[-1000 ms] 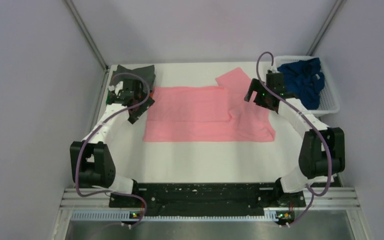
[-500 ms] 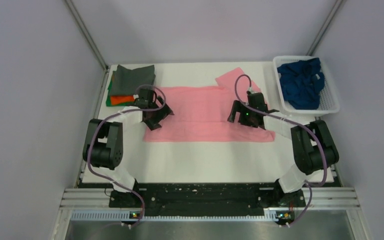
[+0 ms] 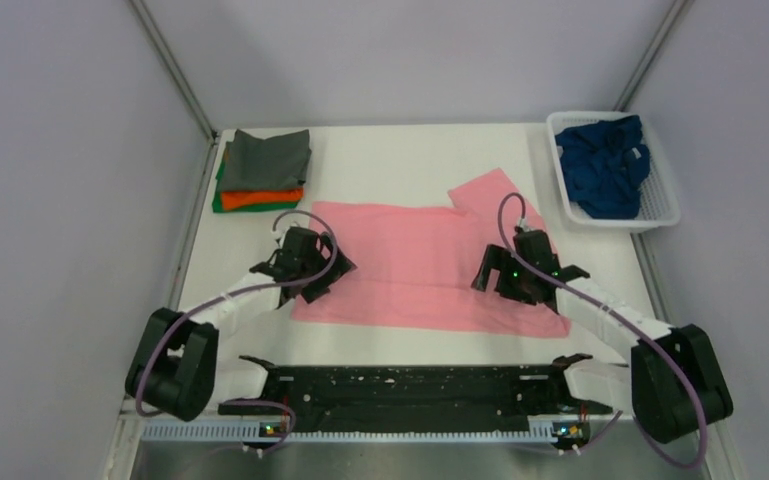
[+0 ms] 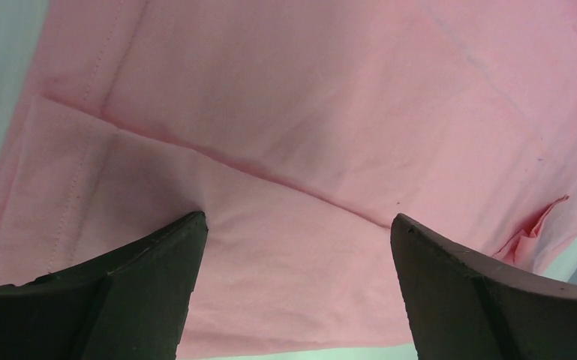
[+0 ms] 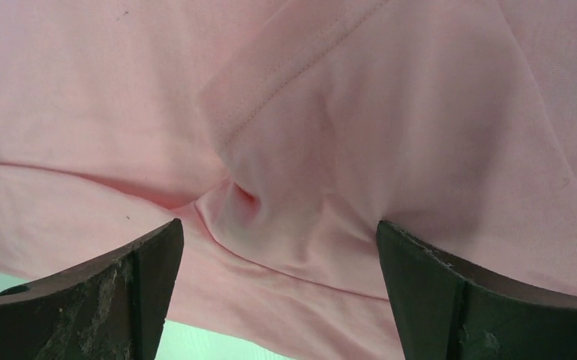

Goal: Fold and stack the t-shirts
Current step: Fold the flattened tshirt in 1/3 of the way, then grab the side of the flattened tshirt furthest away from the robot with both arms

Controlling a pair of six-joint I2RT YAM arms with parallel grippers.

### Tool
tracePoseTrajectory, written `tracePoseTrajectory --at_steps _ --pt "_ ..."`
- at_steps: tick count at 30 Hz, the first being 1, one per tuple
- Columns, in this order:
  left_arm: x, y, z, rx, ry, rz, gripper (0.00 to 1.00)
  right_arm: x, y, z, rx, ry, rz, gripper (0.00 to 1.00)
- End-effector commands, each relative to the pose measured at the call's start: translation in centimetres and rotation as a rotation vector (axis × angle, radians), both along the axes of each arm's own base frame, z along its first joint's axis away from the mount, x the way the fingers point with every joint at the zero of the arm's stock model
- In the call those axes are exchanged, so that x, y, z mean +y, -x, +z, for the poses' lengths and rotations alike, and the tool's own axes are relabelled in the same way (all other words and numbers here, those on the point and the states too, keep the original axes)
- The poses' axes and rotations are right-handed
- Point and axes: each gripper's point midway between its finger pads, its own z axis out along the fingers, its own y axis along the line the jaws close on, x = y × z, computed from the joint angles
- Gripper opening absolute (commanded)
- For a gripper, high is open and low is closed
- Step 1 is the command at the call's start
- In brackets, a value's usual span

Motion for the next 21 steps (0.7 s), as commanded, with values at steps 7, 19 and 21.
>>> tracePoseTrajectory --at_steps 7,19,21 --pt "3.7 10.7 -4.3 0.252 -0.128 0.093 0.99 -0.5 6.9 -0.6 0.12 -0.005 -0.037 0.99" --pt "4.1 11.0 -1.2 0.204 -0.126 0.09 0.99 -1.7 1.6 5.6 -0.115 0.084 -0.073 0.99" --pt "4.5 10.2 -0.1 0.165 -0.148 0.099 0.99 -2.1 0.0 7.7 -0.186 0.104 -0.113 0.99"
